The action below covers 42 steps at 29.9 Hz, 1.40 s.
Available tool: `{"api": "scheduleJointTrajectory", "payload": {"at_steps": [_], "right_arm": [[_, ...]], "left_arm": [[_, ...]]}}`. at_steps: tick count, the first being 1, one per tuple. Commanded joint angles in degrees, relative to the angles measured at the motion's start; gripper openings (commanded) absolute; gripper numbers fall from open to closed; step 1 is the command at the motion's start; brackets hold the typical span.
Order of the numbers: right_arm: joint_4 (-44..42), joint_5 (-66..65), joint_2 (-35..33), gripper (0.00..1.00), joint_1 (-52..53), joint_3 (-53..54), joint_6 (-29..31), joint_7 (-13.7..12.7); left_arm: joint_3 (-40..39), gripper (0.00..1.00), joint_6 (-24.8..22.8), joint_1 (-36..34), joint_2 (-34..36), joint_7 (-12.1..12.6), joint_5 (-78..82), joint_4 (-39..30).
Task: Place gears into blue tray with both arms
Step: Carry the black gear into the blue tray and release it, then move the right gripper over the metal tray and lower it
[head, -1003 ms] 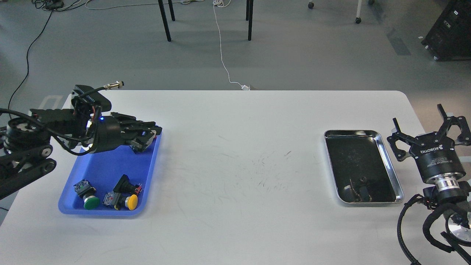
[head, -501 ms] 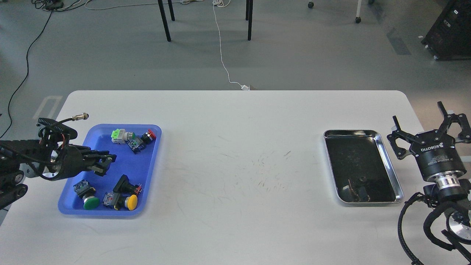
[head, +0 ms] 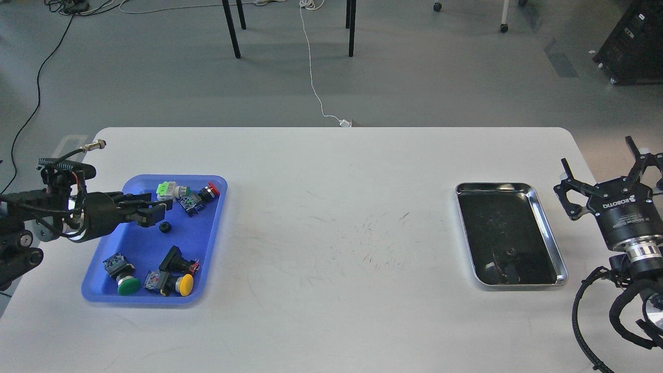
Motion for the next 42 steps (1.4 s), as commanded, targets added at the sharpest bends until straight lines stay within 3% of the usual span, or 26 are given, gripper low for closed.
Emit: {"api": "scheduleJointTrajectory", "payload": {"at_steps": [1, 5, 10, 15, 21, 28, 35, 39, 42], "right_arm": [[-0.1, -0.2, -3.7, 0.99, 2.9, -0.1, 0.0, -0.1], [-0.5, -5.3, -7.0, 0.99, 9.2, -0.7, 0.0, -0.4], [-1.4, -18.6, -10.1, 0.99, 18.3, -6.4, 0.0, -0.5], [-3.9, -23.5, -14.1, 0.99, 35.0, -24.6, 0.0, -0.5], [-4.0, -33.4, -14.7, 0.99, 57.5, -50.7, 0.0, -0.5], [-3.4, -51.4, -8.9, 0.99, 75.1, -72.5, 0.0, -0.2], [-2.4, -68.9, -1.1, 0.98, 80.6, -85.3, 0.0, 0.3], [-4.3, -79.1, 3.3, 0.98, 83.2, -95.4, -0.1, 3.3], [-4.7, -88.7, 5.8, 0.98, 82.9, -102.5, -5.0, 3.6]], "left_arm": [[-0.6, 0.91, -0.1, -0.9, 1.4, -0.8, -9.6, 0.3], [-6.5, 0.97, -0.3, -3.2, 0.3, -0.6, -24.0, 0.3], [-13.7, 0.98, -1.7, -3.9, -3.8, 0.2, -44.8, 0.6], [-19.6, 0.98, -3.1, -3.9, -7.9, 0.1, -58.8, 1.6], [-24.9, 0.98, -4.1, -3.9, -15.1, 0.1, -77.1, 7.4], [-27.8, 0.98, -9.2, -2.6, -16.5, 0.0, -89.8, 8.2], [-27.8, 0.98, -8.5, -2.7, -21.2, 0.0, -91.5, 9.6], [-27.8, 0.98, -8.0, -2.9, -22.3, -0.5, -91.2, 9.9], [-27.8, 0.98, -8.0, -2.9, -22.3, -0.5, -91.1, 9.8]]}}
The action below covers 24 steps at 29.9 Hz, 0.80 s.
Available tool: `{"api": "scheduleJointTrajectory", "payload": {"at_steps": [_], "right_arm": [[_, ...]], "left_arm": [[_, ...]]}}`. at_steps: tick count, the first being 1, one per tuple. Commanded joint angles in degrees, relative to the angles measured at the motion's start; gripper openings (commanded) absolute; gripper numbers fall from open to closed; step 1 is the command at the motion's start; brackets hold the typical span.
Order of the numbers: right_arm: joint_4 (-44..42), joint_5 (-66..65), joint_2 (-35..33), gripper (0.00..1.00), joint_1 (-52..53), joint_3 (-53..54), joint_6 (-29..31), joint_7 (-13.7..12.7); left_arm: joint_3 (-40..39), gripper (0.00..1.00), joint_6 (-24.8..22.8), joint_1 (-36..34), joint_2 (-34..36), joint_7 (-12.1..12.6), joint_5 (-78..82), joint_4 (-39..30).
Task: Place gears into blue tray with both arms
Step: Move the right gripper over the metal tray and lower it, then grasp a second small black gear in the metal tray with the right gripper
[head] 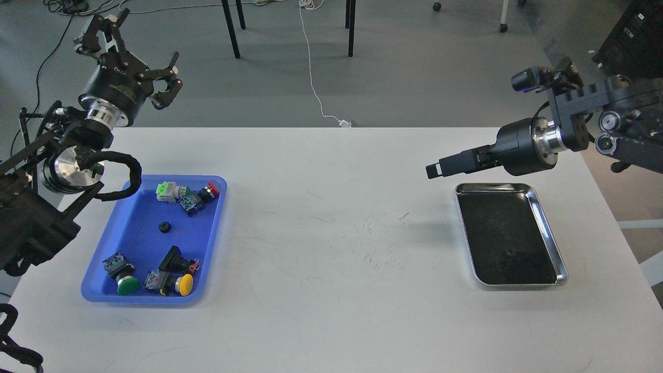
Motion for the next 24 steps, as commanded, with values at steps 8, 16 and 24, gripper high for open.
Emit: {"api": "scheduleJointTrajectory", "payload": {"at_steps": [8, 16, 24], "right_arm": [[-3.0, -14.9, 2.8, 0.96, -1.5, -15.1, -8.3, 0.5], [-3.9, -15.6, 1.1, 0.89, -6.4, -15.6, -12.9, 0.5], [-6.3, -15.4, 1.1, 0.66, -9.5, -15.4, -17.0, 0.5]], "left_arm": [[-0.3, 0.98, -1.3, 0.0, 0.7, -0.2, 0.1, -0.1], [-0.3, 0.98, -2.2, 0.2, 0.7, -2.1, 0.1, -0.4], [-0.1, 0.98, -2.4, 0.5, 0.8, -3.5, 0.2, -0.5]]}}
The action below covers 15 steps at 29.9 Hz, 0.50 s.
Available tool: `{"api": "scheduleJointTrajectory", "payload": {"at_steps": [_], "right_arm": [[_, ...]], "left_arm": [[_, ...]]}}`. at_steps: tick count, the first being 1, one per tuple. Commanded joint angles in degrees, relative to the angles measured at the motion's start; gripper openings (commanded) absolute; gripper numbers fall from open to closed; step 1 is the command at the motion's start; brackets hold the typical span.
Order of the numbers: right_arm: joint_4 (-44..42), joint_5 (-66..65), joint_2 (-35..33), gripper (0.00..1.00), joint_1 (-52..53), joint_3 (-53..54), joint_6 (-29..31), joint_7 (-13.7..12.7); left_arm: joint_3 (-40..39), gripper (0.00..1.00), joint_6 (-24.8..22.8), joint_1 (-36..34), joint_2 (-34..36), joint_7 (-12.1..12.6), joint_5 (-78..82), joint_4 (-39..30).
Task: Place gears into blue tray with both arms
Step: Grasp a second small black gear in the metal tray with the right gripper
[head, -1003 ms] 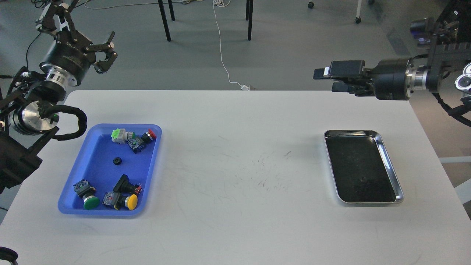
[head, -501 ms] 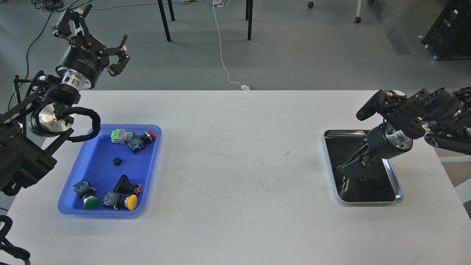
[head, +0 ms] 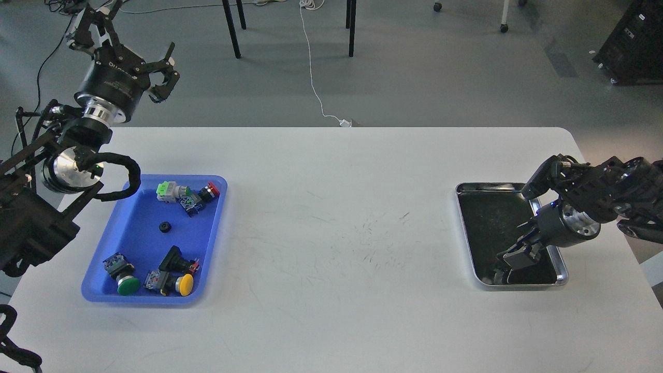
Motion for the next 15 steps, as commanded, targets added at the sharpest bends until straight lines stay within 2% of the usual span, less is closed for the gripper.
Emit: {"api": "scheduleJointTrajectory", "payload": {"at_steps": [1, 4, 10, 15], "right_arm": [[-1.3, 0.0, 0.1, 0.61, -1.1, 0.1, -0.2, 0.0], [-1.6, 0.1, 0.2, 0.52, -2.1, 0.4, -0.2, 0.0], [-1.6, 0.2, 0.1, 0.48, -2.6, 0.5, -0.3, 0.0], [-1.6, 0.3, 0.2, 0.39, -2.7, 0.6, -0.3, 0.0]], "left_arm": [[0.1, 0.98, 0.0, 0.0, 0.2, 0.0, 0.0, 0.0], [0.1, 0.98, 0.0, 0.0, 0.2, 0.0, 0.0, 0.0], [0.1, 0.98, -0.1, 0.0, 0.3, 0.0, 0.1, 0.2], [0.2, 0.98, 0.0, 0.0, 0.2, 0.1, 0.1, 0.2]]}}
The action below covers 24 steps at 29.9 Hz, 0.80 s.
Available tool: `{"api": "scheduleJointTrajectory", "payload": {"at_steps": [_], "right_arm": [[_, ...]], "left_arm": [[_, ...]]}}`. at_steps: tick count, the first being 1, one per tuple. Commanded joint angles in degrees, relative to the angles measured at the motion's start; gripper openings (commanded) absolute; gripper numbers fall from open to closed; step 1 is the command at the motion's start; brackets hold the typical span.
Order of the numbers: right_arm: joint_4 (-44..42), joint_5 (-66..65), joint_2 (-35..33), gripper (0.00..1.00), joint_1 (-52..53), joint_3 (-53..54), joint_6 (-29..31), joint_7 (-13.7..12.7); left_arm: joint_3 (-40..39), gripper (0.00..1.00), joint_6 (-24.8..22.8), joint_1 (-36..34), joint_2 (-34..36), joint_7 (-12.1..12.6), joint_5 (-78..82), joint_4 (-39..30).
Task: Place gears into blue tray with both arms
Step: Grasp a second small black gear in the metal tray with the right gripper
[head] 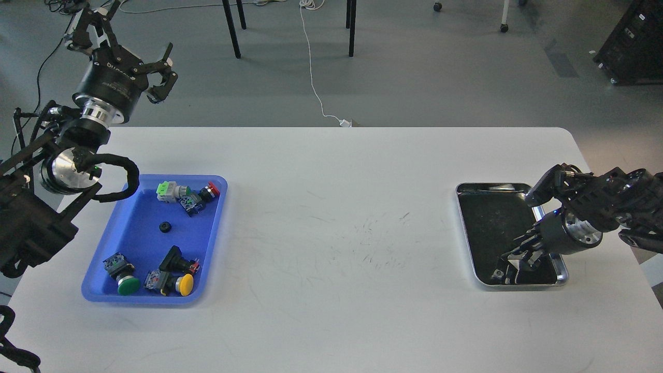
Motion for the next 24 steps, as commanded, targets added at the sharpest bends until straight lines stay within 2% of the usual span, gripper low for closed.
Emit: {"api": "scheduleJointTrajectory", "payload": {"at_steps": [1, 4, 8, 17, 21, 24], "right_arm": [[0.0, 0.1, 0.2, 0.37, -0.3, 0.2, 0.0, 0.0], [0.0, 0.1, 0.3, 0.25, -0.4, 0.1, 0.0, 0.0], [0.4, 0.1, 0.4, 0.15, 0.2, 0.2, -0.3, 0.0], [2.6, 0.4, 3.4, 0.15, 8.3, 1.9, -1.3, 0.0], [2.4, 1.4, 8.8, 0.15, 12.0, 2.6, -1.6, 0.0], [2.6, 9.0, 14.7, 0.15, 12.2, 3.9, -1.6, -0.4]], "left_arm": [[0.0, 0.98, 0.1, 0.0, -0.1, 0.0, 0.0, 0.1], [-0.1, 0.98, 0.1, 0.0, 0.0, 0.0, 0.0, 0.2], [-0.1, 0.98, 0.1, 0.0, 0.8, -0.1, 0.0, 0.2], [-0.1, 0.98, 0.0, 0.0, 1.2, -0.1, -0.1, 0.2], [-0.1, 0.98, 0.0, 0.0, 1.2, -0.2, 0.0, 0.2], [0.0, 0.98, 0.1, -0.1, 1.2, -0.2, 0.0, 0.2]]}}
